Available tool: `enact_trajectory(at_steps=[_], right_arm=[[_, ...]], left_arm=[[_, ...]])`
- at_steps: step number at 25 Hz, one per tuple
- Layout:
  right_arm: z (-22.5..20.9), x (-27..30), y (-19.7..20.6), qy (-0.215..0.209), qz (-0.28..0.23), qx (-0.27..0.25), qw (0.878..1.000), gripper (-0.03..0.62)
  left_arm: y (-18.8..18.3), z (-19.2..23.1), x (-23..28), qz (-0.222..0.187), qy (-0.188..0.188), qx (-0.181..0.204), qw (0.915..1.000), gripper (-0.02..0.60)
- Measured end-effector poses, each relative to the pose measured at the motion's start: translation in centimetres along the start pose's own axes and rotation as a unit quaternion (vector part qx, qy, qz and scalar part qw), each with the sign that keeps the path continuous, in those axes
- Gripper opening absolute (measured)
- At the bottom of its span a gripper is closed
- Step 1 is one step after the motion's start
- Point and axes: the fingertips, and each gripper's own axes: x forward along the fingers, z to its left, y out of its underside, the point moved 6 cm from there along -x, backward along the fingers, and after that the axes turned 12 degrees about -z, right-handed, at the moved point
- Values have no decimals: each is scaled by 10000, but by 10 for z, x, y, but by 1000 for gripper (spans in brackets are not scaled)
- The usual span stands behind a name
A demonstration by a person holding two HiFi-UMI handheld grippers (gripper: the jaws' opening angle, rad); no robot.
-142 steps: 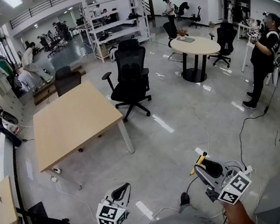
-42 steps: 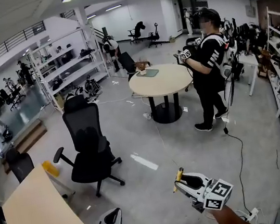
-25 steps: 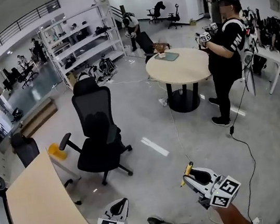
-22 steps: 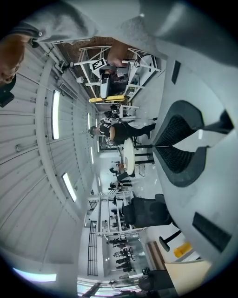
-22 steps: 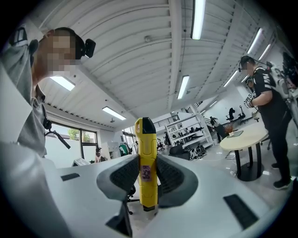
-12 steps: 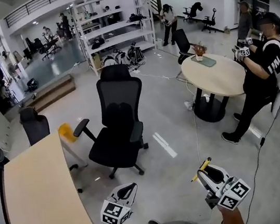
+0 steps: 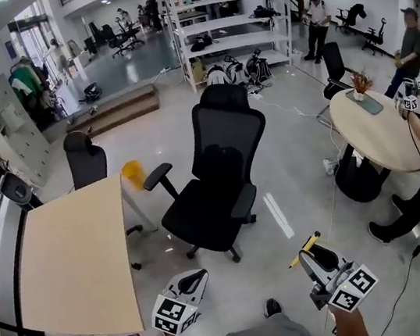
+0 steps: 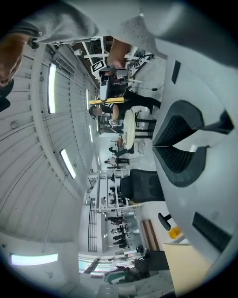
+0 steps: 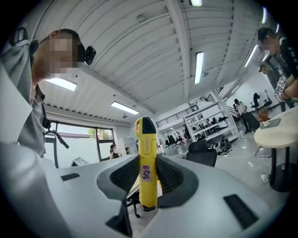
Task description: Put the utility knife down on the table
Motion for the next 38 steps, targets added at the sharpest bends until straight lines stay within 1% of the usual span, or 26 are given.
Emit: enact_trajectory(at_steps=[3, 5, 8, 13, 17, 19, 23, 28, 30, 34, 38], right_arm=[[-41, 41, 4, -436, 101, 156, 9989, 118], [-61, 66, -2, -748, 131, 185, 9969, 117], [-87, 99, -8, -1089, 105, 256, 9937, 118], [-106, 159, -8, -1643, 73, 446, 9854, 118], [-117, 197, 20, -2178, 390, 784, 9721, 118], [-112, 218, 32, -2368, 507, 883, 9662, 118], [-98, 261, 55, -2620, 761, 961, 9573, 118], [-70, 318, 86, -2802, 813, 889, 9523, 118], [-51, 335, 92, -2857, 790, 868, 9511, 118], [-6, 374, 98, -2980, 795, 751, 9483, 118], [27, 415, 116, -3016, 748, 702, 9479, 118]], left_arm=[[-7, 20, 24, -3, -460, -4, 9989, 5], [-18, 26, 33, -44, -719, 18, 9974, 6], [-23, 38, 46, 7, -1071, 121, 9942, 5], [-45, 70, 59, 25, -1441, 397, 9888, 6], [-40, 72, 49, 201, -2042, 249, 9784, 6], [-37, 82, 38, 264, -2271, 189, 9733, 6], [-26, 110, 13, 323, -2626, 16, 9644, 5], [-1, 159, -24, 284, -2925, -80, 9558, 6], [3, 178, -41, 212, -3006, -108, 9534, 5], [1, 215, -78, 38, -3080, -136, 9513, 6], [6, 252, -112, -42, -3135, -126, 9495, 6]])
